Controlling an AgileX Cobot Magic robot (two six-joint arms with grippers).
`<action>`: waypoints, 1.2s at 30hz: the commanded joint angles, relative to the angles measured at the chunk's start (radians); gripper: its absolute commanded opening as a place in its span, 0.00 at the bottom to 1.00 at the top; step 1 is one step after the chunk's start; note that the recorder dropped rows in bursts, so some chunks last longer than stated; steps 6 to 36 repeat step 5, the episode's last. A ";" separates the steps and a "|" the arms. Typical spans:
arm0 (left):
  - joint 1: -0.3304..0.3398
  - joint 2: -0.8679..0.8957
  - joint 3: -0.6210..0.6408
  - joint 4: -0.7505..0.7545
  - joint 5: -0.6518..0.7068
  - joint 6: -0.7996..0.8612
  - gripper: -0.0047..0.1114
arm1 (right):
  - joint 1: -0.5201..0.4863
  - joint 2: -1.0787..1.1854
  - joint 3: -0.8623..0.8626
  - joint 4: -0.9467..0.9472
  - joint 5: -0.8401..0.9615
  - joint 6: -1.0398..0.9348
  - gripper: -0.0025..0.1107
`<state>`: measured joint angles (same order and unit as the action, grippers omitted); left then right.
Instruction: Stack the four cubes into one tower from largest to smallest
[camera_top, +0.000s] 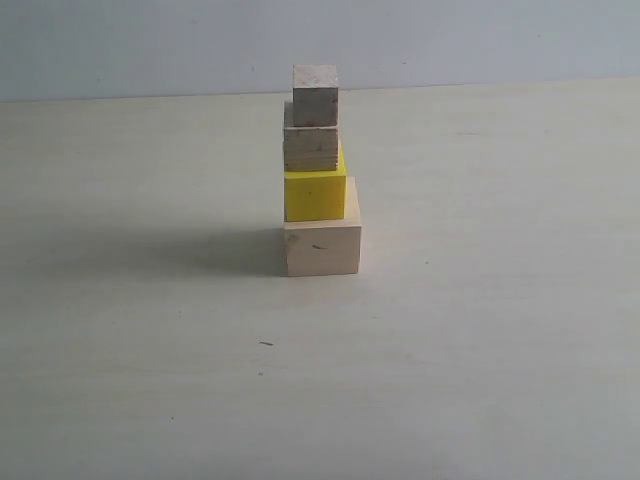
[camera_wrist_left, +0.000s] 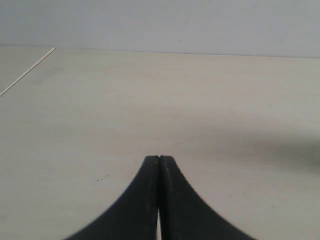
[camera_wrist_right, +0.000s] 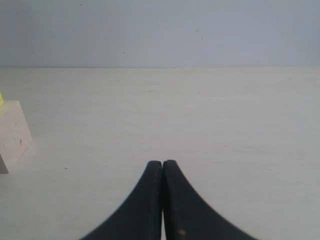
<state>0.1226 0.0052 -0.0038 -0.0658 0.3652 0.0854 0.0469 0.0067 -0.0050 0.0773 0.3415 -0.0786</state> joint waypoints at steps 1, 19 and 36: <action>-0.006 -0.005 0.004 0.003 -0.010 -0.008 0.04 | -0.006 -0.007 0.005 -0.007 -0.004 -0.005 0.02; -0.006 -0.005 0.004 0.003 -0.010 -0.008 0.04 | -0.006 -0.007 0.005 -0.007 -0.004 -0.007 0.02; -0.006 -0.005 0.004 0.003 -0.010 -0.008 0.04 | -0.006 -0.007 0.005 -0.007 -0.004 -0.007 0.02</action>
